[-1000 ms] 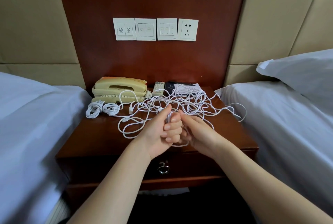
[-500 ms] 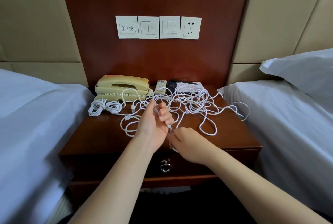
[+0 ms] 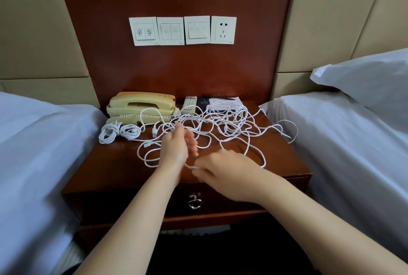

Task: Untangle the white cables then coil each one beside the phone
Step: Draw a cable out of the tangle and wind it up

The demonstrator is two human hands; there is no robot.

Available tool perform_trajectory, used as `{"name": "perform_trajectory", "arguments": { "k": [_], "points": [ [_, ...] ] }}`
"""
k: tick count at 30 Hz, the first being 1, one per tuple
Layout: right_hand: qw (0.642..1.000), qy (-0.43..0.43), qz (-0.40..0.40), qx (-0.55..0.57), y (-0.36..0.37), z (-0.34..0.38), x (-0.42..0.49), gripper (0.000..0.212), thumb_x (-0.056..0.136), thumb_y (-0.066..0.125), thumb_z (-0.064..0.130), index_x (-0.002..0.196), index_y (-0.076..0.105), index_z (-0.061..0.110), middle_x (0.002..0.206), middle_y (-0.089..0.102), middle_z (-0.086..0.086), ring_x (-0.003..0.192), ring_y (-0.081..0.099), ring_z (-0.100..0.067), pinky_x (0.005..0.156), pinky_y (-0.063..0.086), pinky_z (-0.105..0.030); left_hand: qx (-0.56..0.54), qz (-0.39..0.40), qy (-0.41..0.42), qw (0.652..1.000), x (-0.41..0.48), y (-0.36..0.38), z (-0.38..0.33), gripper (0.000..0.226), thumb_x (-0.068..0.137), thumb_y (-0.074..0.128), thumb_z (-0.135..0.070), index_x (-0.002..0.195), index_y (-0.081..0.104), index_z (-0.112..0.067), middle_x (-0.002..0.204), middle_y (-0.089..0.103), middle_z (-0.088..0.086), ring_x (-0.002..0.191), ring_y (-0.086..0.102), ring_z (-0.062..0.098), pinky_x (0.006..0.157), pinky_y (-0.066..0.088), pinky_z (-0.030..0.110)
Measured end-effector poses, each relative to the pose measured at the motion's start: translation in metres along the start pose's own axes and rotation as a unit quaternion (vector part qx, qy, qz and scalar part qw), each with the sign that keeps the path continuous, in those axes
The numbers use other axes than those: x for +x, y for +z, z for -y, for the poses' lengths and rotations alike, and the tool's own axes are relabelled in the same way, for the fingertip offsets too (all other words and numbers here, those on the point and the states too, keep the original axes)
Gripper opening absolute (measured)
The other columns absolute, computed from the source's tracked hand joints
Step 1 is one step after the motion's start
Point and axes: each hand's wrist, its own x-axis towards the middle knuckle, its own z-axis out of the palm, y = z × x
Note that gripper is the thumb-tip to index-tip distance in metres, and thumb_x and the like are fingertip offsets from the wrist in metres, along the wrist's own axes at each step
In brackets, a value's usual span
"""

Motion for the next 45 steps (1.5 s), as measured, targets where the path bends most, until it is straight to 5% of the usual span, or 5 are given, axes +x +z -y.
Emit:
{"name": "perform_trajectory", "arguments": {
  "k": [7,19,34,39,45],
  "points": [
    [0.962,0.001,-0.256,0.096,-0.008,-0.037,0.008,0.026,0.090,0.051,0.036,0.071,0.062,0.021,0.063,0.058,0.004,0.065,0.056,-0.021,0.061,0.041,-0.033,0.068,0.230,-0.048,0.970,-0.020,0.012,0.002,0.051,0.103,0.026,-0.026,0.064,0.050,-0.003,0.039,0.049,0.002,0.031,0.044,0.012,0.034,0.034,0.017],
    [0.918,0.058,-0.217,0.328,0.012,-0.072,0.024,0.047,0.094,0.056,0.020,0.050,0.039,0.023,0.048,0.031,0.010,0.047,0.026,-0.004,0.048,0.023,-0.021,-0.091,0.401,-0.157,0.898,-0.037,0.013,-0.005,0.064,0.100,0.018,-0.049,0.053,0.041,-0.012,0.038,0.028,-0.005,0.030,0.023,0.005,0.034,0.025,0.018],
    [0.974,0.048,0.034,0.221,0.025,-0.028,0.017,0.034,0.098,0.042,0.019,0.073,0.064,0.010,0.055,0.048,0.005,0.048,0.042,-0.006,0.052,0.034,-0.016,-0.240,0.163,-0.097,0.952,-0.008,-0.006,-0.018,0.050,0.103,0.020,-0.040,0.061,0.036,-0.016,0.038,0.027,-0.006,0.030,0.023,0.005,0.035,0.024,0.019],
    [0.980,0.032,0.078,0.182,0.012,-0.020,0.008,0.029,0.098,0.042,0.025,0.086,0.067,0.018,0.076,0.063,-0.012,0.074,0.060,-0.025,0.071,0.047,-0.033,-0.204,0.110,-0.079,0.970,-0.002,-0.008,-0.016,0.051,0.103,0.019,-0.040,0.062,0.036,-0.015,0.039,0.028,-0.007,0.031,0.025,0.007,0.040,0.026,0.021],
    [0.979,-0.006,0.009,0.205,-0.010,-0.025,0.002,0.028,0.092,0.055,0.023,0.069,0.067,0.014,0.053,0.049,0.005,0.050,0.042,-0.007,0.052,0.036,-0.021,-0.050,0.047,-0.003,0.998,0.009,-0.007,-0.002,0.054,0.104,0.023,-0.036,0.061,0.044,-0.010,0.037,0.040,-0.003,0.029,0.036,0.009,0.048,0.030,0.027]
  ]
}}
